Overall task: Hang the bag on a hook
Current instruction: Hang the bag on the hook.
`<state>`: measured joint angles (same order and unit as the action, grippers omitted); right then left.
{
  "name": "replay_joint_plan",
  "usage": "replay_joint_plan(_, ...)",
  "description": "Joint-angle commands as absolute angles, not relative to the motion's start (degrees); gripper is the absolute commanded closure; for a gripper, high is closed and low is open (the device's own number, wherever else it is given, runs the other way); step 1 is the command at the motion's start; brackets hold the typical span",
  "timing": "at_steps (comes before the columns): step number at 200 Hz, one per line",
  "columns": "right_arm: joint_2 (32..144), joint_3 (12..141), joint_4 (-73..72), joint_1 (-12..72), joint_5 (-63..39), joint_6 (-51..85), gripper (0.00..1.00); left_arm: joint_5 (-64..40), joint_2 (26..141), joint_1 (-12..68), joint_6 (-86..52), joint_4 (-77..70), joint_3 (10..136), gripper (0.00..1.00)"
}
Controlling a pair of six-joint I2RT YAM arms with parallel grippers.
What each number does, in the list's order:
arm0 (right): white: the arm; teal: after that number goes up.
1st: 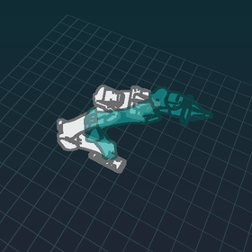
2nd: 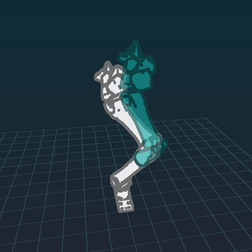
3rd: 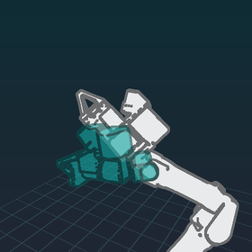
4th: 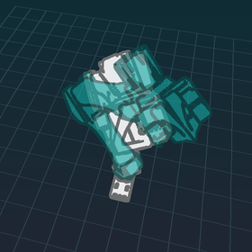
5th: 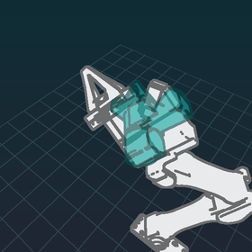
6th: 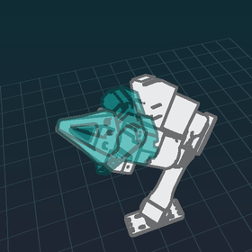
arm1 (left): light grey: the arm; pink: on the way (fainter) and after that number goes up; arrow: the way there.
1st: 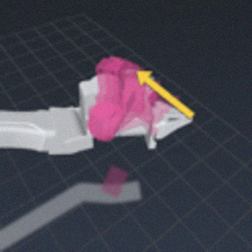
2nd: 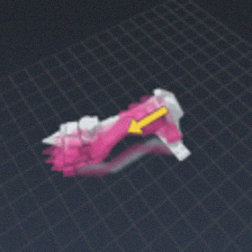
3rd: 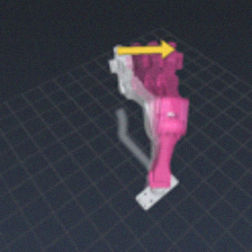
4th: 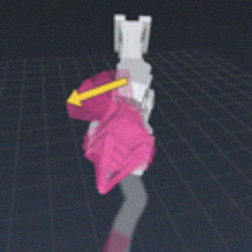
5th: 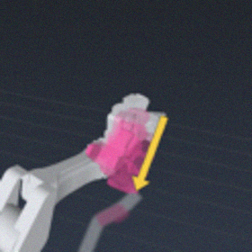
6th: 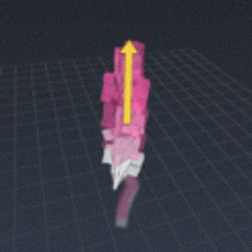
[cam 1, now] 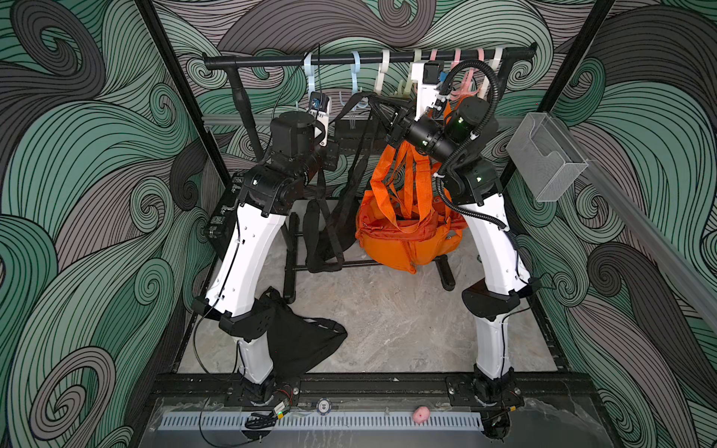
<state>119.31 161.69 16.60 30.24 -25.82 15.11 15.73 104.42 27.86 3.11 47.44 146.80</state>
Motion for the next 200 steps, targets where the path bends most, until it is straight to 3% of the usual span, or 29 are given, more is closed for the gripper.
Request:
replay_joint_plan(1, 120.5, 163.0, 12.2, 29.0, -26.9, 17.4, 1.0, 13.9, 104.8, 27.0, 2.3, 47.2, 149.9, 1.0)
replay_joint_plan(97, 122.3, 162.7, 9.4, 27.9, -27.2, 17.3, 1.0, 13.5, 106.9, 25.9, 2.9, 36.1, 149.8, 1.0)
replay_joint_plan(122, 123.1, 162.6, 10.0, 27.3, -27.3, 17.7, 1.0, 13.0, 110.6, 25.3, 2.6, 38.9, 154.3, 1.0)
replay_joint_plan(200, 122.9, 158.6, 11.7, 27.0, -29.7, 18.7, 1.0, 10.0, 111.2, 24.7, -0.3, 41.5, 151.0, 1.0)
